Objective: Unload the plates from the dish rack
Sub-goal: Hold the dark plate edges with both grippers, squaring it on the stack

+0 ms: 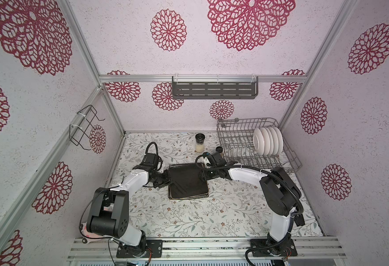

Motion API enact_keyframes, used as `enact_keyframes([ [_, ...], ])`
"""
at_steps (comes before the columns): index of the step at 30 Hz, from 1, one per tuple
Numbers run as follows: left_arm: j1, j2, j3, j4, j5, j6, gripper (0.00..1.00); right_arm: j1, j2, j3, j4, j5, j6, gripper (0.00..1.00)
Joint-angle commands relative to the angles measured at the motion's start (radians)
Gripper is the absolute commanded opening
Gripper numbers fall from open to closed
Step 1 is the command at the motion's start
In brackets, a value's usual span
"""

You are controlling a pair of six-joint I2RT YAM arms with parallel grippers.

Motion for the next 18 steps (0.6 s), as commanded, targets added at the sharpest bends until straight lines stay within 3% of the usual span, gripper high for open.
enact_keyframes([
  [1, -0.009, 0.015, 0.027, -0.018, -0.032, 0.032, 0.36, 0.030, -0.015, 0.044, -0.030, -0.001, -0.032, 0.50],
  [18, -0.021, 0.004, 0.033, -0.016, -0.056, 0.034, 0.35, 0.076, -0.080, 0.057, -0.165, 0.105, -0.044, 0.50],
])
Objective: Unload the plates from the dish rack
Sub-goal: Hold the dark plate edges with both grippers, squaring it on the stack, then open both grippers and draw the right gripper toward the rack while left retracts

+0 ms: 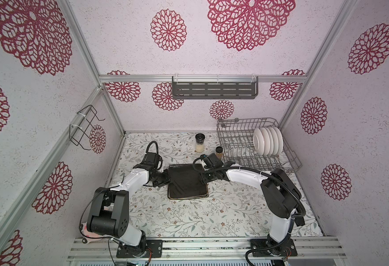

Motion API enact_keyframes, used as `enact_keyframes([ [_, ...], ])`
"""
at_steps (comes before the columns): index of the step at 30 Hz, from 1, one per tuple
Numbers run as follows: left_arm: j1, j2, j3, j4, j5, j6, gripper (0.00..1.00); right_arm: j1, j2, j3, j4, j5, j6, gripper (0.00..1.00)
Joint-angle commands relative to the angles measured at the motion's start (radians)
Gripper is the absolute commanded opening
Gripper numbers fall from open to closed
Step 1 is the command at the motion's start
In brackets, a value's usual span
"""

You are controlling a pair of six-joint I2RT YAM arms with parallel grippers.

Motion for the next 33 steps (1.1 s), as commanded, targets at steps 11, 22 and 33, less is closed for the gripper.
enact_keyframes([
  [11, -0.018, -0.060, 0.051, -0.033, -0.067, 0.032, 0.43, 0.019, -0.104, 0.053, -0.092, 0.077, -0.047, 0.64],
  [22, -0.018, -0.111, 0.107, -0.087, -0.103, 0.058, 0.45, -0.010, -0.276, 0.048, -0.124, 0.173, -0.161, 0.76],
  [33, -0.017, -0.299, 0.160, -0.109, -0.088, 0.134, 0.66, -0.264, -0.657, -0.130, -0.089, 0.240, -0.319, 0.92],
])
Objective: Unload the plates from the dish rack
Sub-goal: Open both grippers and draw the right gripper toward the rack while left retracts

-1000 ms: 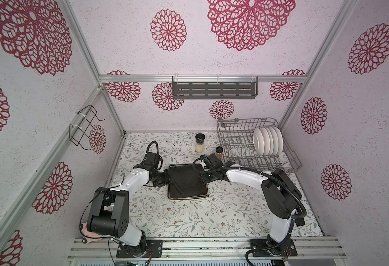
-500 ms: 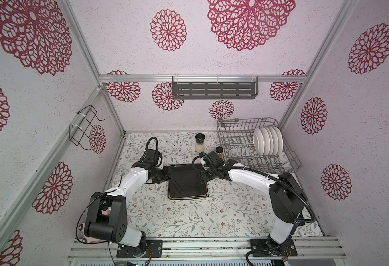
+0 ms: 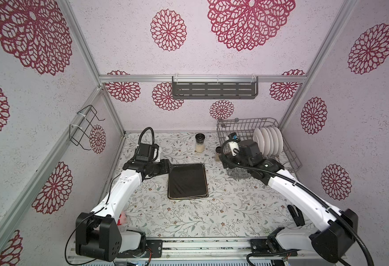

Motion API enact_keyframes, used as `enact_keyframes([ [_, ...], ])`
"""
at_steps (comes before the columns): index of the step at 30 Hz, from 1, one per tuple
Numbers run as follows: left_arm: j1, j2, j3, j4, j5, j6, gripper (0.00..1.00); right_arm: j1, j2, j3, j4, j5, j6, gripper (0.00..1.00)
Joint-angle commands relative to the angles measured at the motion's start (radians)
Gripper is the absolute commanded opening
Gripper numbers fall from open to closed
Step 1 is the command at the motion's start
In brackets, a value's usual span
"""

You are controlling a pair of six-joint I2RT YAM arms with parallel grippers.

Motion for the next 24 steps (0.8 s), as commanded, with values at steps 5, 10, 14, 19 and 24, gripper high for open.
enact_keyframes([
  [5, -0.001, -0.178, -0.004, 0.005, 0.031, 0.098, 0.74, -0.183, -0.107, -0.101, 0.007, 0.115, -0.048, 0.99],
  [10, 0.000, -0.338, -0.037, -0.023, 0.012, 0.162, 0.84, -0.316, -0.111, -0.102, -0.006, 0.089, -0.032, 0.99],
  [14, -0.001, -0.478, -0.065, -0.055, -0.006, 0.203, 0.90, -0.404, -0.088, -0.098, 0.007, 0.077, -0.052, 0.99],
  [19, 0.000, -0.635, -0.118, -0.083, -0.039, 0.254, 0.99, -0.482, -0.039, -0.049, 0.020, 0.051, -0.088, 0.99],
  [24, 0.000, -0.793, -0.196, -0.126, -0.067, 0.299, 0.97, -0.535, 0.058, 0.074, -0.011, -0.029, -0.151, 0.99],
])
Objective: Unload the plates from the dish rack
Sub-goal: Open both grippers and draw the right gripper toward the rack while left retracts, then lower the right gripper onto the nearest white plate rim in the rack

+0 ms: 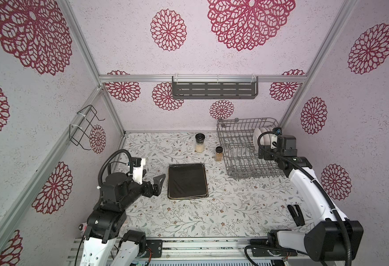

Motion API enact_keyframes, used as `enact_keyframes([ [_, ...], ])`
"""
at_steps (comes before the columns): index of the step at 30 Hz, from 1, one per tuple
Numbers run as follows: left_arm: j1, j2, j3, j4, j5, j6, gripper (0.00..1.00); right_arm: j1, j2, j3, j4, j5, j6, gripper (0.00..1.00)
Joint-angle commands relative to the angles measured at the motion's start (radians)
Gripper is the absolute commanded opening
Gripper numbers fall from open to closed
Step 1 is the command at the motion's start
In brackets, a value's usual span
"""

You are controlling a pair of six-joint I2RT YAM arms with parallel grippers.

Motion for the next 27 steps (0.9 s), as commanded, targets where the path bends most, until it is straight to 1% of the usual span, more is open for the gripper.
enact_keyframes([
  [1, 0.000, -0.085, -0.059, -0.041, -0.025, 0.073, 0.97, -0.030, 0.039, 0.091, 0.001, -0.074, -0.062, 0.99],
  [8, -0.001, -0.308, -0.151, 0.018, -0.015, 0.070, 0.97, -0.057, 0.148, 0.165, 0.029, -0.177, -0.069, 0.99],
  [13, 0.000, -0.458, -0.242, 0.046, -0.018, 0.030, 0.97, -0.061, 0.236, 0.220, -0.001, -0.204, -0.087, 0.97],
  [17, -0.002, -0.551, -0.288, 0.059, -0.020, 0.044, 0.97, -0.065, 0.302, 0.281, -0.051, -0.222, -0.100, 0.95],
  [21, -0.005, -0.537, -0.291, 0.063, 0.001, 0.048, 0.97, -0.066, 0.363, 0.339, -0.099, -0.238, -0.123, 0.92],
  [27, -0.009, -0.500, -0.305, 0.076, 0.093, 0.081, 0.97, -0.068, 0.442, 0.405, -0.138, -0.230, -0.138, 0.88],
])
